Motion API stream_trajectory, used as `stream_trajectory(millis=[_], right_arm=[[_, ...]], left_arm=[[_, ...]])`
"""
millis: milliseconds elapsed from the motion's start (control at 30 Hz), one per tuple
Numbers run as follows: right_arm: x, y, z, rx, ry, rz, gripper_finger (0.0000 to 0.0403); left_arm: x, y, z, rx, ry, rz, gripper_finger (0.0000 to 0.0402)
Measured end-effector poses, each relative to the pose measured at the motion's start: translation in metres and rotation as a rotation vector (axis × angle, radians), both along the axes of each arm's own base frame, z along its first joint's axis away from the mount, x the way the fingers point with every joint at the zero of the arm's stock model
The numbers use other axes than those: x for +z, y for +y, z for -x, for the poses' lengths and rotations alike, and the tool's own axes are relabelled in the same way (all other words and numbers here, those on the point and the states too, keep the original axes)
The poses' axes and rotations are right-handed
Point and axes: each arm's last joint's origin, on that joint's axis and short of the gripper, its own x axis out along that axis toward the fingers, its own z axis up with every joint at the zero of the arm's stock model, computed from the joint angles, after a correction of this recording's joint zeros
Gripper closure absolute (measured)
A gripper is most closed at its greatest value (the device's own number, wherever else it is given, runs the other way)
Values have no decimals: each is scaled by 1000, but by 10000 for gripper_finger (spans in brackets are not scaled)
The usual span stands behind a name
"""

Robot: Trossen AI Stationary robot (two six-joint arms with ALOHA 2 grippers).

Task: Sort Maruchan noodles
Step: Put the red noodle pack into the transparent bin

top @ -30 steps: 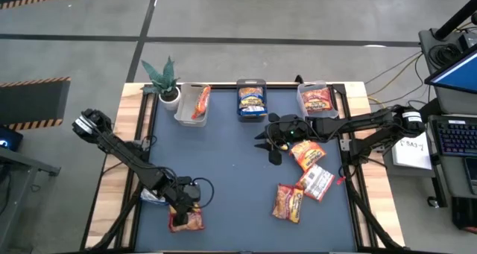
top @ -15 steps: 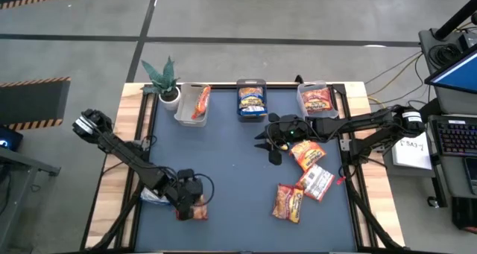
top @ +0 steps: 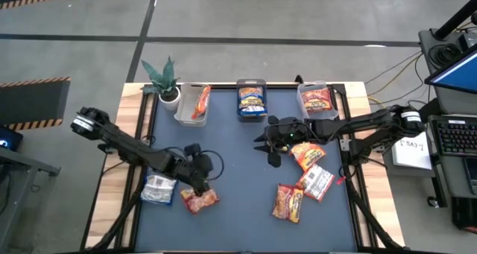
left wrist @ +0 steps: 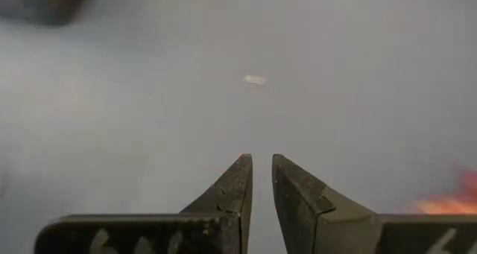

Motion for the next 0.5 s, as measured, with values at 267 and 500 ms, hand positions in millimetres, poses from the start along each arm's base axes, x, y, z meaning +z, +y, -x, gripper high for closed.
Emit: stream_trajectory(millis=[267,500], right_arm=[[-22,8,-15,24,28,-5,275],[-39,7,-26,29,43,6,275]], left_arm=[[30,-24,25,-346,89,495,365],[15,-48,34,-308,139,464,365]])
